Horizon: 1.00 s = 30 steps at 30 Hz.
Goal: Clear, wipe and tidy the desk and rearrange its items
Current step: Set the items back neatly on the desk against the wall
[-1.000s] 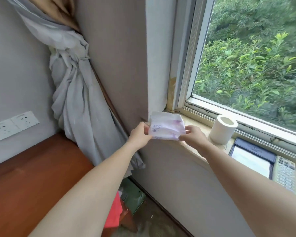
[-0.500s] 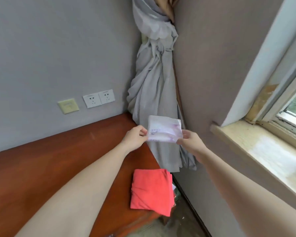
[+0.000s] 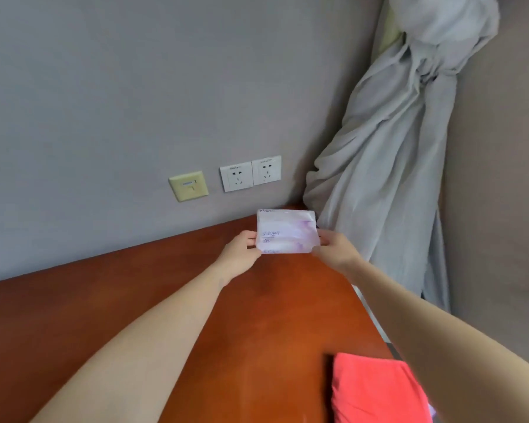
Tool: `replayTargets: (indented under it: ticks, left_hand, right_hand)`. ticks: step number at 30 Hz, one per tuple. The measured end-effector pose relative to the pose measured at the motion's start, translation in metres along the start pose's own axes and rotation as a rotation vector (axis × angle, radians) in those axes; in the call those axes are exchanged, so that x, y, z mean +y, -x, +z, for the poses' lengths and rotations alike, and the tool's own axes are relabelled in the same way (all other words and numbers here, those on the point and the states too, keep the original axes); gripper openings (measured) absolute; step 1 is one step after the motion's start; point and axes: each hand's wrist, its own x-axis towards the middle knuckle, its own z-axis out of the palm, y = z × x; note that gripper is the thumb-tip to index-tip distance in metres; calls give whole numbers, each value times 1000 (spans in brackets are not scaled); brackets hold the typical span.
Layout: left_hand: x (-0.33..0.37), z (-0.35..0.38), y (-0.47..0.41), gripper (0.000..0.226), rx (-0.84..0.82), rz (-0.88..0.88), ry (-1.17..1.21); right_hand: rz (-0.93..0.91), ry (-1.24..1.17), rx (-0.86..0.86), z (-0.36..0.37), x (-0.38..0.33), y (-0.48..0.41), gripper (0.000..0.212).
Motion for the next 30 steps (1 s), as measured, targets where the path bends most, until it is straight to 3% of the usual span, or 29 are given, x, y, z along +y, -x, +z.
replayTargets:
  ticks: [16,30]
  left_hand:
    - [-42,-14,-116,52,32,-232,222]
    - [-59,-8,-162,53,100,-290,299]
  right_hand:
    - [109,37,-139,36,-25,-169,58]
    - [163,60,-169,62,-7,-225,50]
